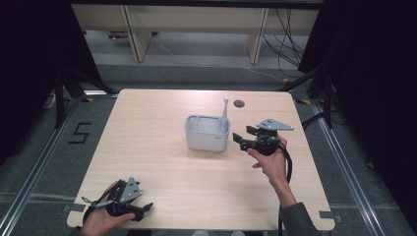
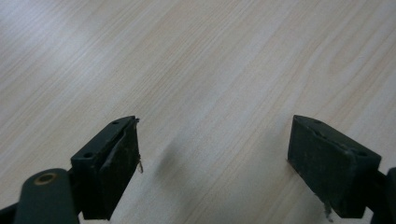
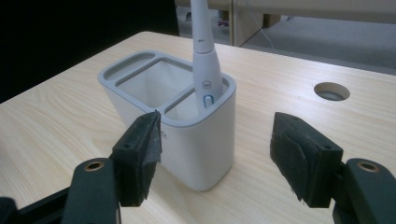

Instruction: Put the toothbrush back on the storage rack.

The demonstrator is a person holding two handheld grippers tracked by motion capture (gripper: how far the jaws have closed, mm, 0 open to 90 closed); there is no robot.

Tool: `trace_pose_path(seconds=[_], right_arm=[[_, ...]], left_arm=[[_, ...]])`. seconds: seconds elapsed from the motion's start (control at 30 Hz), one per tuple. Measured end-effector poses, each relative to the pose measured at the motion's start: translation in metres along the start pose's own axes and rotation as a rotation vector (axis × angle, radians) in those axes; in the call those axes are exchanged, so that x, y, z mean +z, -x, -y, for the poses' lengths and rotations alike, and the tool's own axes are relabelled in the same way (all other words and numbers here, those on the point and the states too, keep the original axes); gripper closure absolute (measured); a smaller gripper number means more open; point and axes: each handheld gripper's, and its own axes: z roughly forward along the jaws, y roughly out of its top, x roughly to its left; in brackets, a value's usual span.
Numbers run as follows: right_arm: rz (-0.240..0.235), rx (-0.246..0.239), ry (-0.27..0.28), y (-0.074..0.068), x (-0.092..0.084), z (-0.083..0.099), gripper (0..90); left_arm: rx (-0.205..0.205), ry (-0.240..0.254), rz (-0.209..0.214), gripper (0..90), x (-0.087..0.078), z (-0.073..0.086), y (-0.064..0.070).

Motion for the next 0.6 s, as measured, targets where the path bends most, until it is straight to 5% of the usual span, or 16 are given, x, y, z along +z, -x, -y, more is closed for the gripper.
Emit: trace_pose_path(seconds=[0.27, 0.3, 0.37, 0.4, 0.47, 0.6], right_arm=[[0.008, 0.009, -0.005, 0.000, -0.004, 0.010, 33.1], [0.019, -0.022, -0.012, 0.002, -0.005, 0.010, 33.0], [0.008, 0.008, -0.020, 0.000, -0.005, 0.014, 32.5], [0.021, -0.030, -0.021, 0.003, -0.006, 0.015, 32.4], [0.007, 0.016, -0.029, 0.000, -0.007, 0.018, 32.3], [0.002, 0.010, -0.036, 0.001, -0.010, 0.021, 31.5]], left_arm=[[0.000, 0.001, -0.001, 16.2, 0.000, 0.000, 0.000], [0.001, -0.001, -0.002, 16.2, 0.000, 0.000, 0.000], [-0.003, 0.002, 0.000, 16.2, 0.000, 0.000, 0.000], [-0.001, 0.001, 0.000, 16.2, -0.001, 0.000, 0.000], [0.000, 0.000, -0.002, 16.2, 0.000, 0.000, 0.000], [-0.003, 0.002, 0.000, 16.2, 0.000, 0.000, 0.000]])
